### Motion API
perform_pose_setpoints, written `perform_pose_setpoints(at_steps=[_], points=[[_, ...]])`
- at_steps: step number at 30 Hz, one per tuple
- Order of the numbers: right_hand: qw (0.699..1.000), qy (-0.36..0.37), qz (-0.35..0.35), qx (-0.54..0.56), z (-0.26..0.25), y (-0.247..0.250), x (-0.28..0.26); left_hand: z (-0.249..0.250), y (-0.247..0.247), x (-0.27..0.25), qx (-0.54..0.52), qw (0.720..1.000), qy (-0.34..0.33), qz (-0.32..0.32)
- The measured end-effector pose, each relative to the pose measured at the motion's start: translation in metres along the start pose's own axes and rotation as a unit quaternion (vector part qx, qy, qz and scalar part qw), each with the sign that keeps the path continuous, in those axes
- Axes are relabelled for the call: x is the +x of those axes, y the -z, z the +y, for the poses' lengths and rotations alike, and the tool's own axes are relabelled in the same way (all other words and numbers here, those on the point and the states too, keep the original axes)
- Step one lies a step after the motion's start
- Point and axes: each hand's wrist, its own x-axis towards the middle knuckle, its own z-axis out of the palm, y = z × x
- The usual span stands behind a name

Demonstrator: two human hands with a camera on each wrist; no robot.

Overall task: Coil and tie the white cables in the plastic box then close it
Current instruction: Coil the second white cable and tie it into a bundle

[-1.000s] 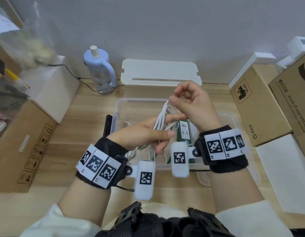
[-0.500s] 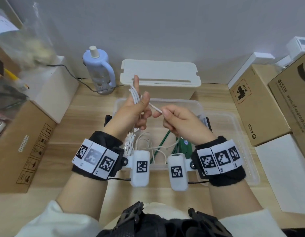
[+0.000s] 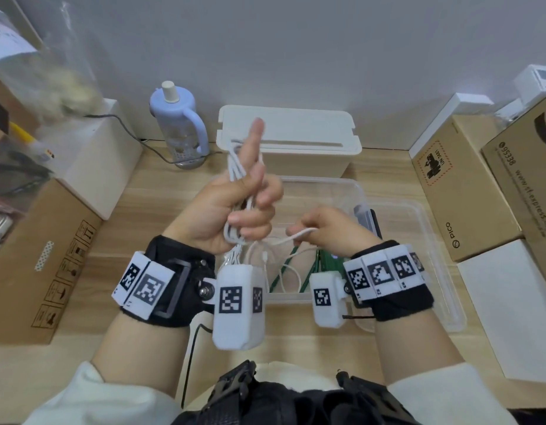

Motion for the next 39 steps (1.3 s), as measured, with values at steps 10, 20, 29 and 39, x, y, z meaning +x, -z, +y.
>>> perform_pose_setpoints(at_steps=[10, 20, 29, 39], points=[[0.940, 0.178, 0.129, 0.260, -0.032, 0.043, -0.014, -0.020, 0.007, 0.003, 0.269, 0.910, 0.315, -0.009], [0.862, 0.060, 0.194, 0.465, -0.008, 0.033, 0.003, -0.011, 0.008, -0.001, 0.313, 0.903, 0.285, -0.072], [0.930, 0.062, 0.117, 0.341, -0.016, 0.010, -0.001, -0.008, 0.011, 0.010, 0.178, 0.975, 0.040, 0.131], [0.930, 0.097, 0.025, 0.354, -0.040, -0.003, -0.011, -0.021, 0.018, 0.020, 0.341, 0.901, -0.014, 0.267]])
